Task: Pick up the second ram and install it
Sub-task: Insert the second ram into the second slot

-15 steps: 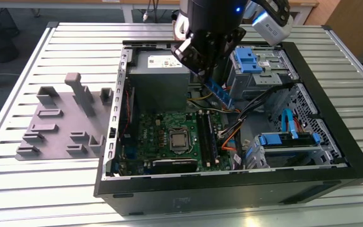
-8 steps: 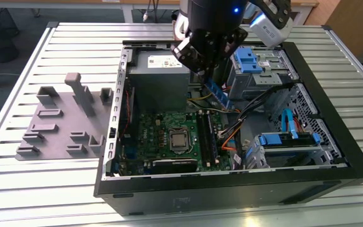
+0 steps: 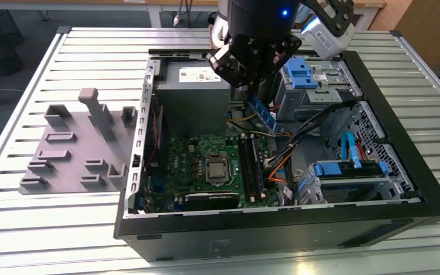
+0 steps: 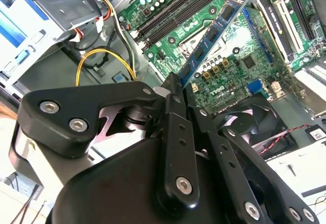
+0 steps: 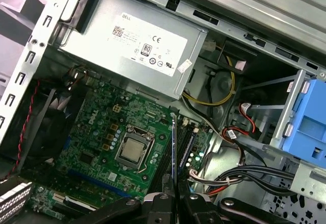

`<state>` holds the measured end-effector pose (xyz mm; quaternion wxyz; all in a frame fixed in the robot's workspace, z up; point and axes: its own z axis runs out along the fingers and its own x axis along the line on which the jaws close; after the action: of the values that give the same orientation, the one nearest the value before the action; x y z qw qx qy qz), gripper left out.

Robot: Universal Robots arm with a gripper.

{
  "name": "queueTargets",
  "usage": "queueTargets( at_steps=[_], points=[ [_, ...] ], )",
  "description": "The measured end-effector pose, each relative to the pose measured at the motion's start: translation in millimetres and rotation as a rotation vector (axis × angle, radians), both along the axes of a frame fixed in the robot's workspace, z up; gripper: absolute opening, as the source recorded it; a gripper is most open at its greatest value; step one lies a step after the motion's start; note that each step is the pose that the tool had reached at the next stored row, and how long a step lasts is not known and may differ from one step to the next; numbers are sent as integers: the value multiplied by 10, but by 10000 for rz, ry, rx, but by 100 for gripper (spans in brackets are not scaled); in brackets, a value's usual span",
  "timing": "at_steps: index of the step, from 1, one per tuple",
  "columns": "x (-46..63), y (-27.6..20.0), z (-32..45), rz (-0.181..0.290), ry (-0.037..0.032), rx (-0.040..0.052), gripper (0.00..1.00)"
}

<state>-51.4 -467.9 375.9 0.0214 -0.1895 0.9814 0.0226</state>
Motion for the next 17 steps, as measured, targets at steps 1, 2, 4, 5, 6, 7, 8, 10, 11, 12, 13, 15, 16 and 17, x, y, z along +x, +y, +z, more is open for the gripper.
queueTargets(
  at_steps=[1,2,4,5,6,7,8,10,11,12,13,15,16,17],
  points=[
    [0,0,0,-4,0,0,14],
    [0,0,0,-8,0,0,14],
    [0,0,0,-18,0,0,14],
    [0,0,0,-23,-1,1,14],
    [0,0,0,-28,0,1,14],
    [0,0,0,-34,-1,0,14],
    [0,0,0,-41,0,0,14],
    [0,0,0,-63,0,0,14],
    [0,0,0,-91,-1,0,14],
    [0,0,0,-131,0,1,14],
    [0,0,0,-187,0,0,14],
    [0,0,-1,-347,-1,0,14],
    [0,0,-1,-448,0,0,14],
    [0,0,-1,-557,0,0,14]
  ],
)
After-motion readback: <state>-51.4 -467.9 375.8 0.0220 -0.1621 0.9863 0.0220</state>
